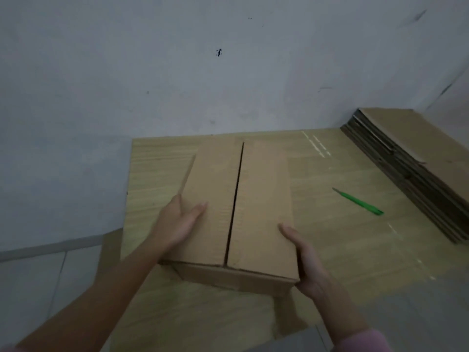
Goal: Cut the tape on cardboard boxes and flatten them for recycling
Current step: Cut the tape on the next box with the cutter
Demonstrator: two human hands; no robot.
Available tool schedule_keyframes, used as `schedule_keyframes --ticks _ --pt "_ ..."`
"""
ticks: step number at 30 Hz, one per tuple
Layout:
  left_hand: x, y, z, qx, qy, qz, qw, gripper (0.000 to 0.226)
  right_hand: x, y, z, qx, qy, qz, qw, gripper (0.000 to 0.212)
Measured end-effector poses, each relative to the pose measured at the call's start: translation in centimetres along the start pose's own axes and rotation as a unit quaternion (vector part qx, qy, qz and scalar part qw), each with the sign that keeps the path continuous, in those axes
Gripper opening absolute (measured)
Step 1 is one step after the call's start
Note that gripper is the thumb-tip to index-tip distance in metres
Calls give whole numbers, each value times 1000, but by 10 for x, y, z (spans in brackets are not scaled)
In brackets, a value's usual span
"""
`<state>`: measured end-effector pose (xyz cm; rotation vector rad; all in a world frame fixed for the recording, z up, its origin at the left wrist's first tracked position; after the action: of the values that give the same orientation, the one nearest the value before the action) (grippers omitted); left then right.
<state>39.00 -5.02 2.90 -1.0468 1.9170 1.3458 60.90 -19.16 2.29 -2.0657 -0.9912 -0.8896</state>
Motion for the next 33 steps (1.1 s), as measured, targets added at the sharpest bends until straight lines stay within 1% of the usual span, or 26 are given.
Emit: schedule_keyframes --ticks 2,4,5,7,8,9,10,11,12,13,14,15,16,17,18,19,22,24,25,26,27,28,30,31,32,33 --pt "-2 -2 5 -7 5 -30 1000 53 26 -6 11 10 3 -40 999 53" --pt "-9 -7 15 -11 11 -58 998 51 66 -17 21 25 49 -89 995 57" --pt "-15 -11 21 -9 12 -63 998 50 90 -21 24 18 88 -131 987 59" --pt "-34 -22 34 6 -3 -58 998 46 147 -27 27 -17 198 -235 952 50" --pt "-45 -27 39 18 -16 -45 999 44 175 -31 24 -39 260 -303 916 54" --pt "-57 -32 42 29 -30 -30 999 45 200 -33 23 -64 309 -397 862 74" --pt "-68 -36 45 38 -53 -15 998 42 220 -37 23 -93 340 -512 784 96" --pt "-78 -39 47 41 -86 3 995 34 233 -42 24 -109 366 -613 691 112" --pt "-87 -43 47 42 -119 29 992 26 239 -46 28 -114 395 -688 598 120" --pt "-93 -45 45 41 -144 54 987 23 240 -47 35 -112 428 -734 515 124" --pt "-95 -48 44 39 -161 76 983 24 236 -45 46 -98 462 -759 448 126" --pt "-96 -51 42 38 -176 91 979 28 230 -44 54 -87 501 -766 393 126" --pt "-97 -53 38 37 -199 92 975 33 220 -38 65 -76 532 -766 352 123" --pt "-100 -54 36 38 -229 84 969 36 209 -30 76 -67 552 -768 318 119" --pt "-104 -56 33 37 -261 74 962 36 197 -22 87 -58 554 -776 297 117" --pt "-110 -57 30 37 -285 66 955 34 186 -12 97 -52 548 -781 294 117" --pt "-133 -60 29 19 -347 34 937 27 160 13 114 -31 541 -775 324 110" --pt "-150 -66 28 -36 -394 46 917 26 150 21 112 3 578 -737 350 87" --pt "-157 -71 29 -59 -402 51 912 26 149 26 108 12 606 -702 374 71" --pt "-162 -76 31 -75 -402 55 911 27 152 32 104 8 628 -660 412 55" --pt "-166 -83 34 -83 -397 58 912 29 156 43 104 -15 637 -618 461 43" --pt "-169 -91 35 -84 -388 63 916 31 161 59 109 -50 625 -579 521 37" --pt "-171 -111 40 -77 -367 88 923 39 166 105 129 -129 548 -519 643 37" --pt "-172 -123 42 -72 -354 109 926 44 165 129 142 -156 496 -518 679 36" --pt "-173 -135 44 -68 -335 137 930 51 163 149 154 -175 439 -546 692 35" --pt "-174 -147 46 -59 -307 169 935 58 161 168 165 -187 378 -597 683 37"
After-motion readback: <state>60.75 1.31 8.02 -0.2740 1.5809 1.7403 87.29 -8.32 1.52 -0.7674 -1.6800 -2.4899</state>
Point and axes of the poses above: each hand's wrist, its own z-axis towards the middle knuckle, its own y-axis out of the back of the hand, x = y × z, the point moved 6 cm from there along z, towards the middle knuckle, and after that the axes turned 8 degrees about y, right-handed, at the moved point
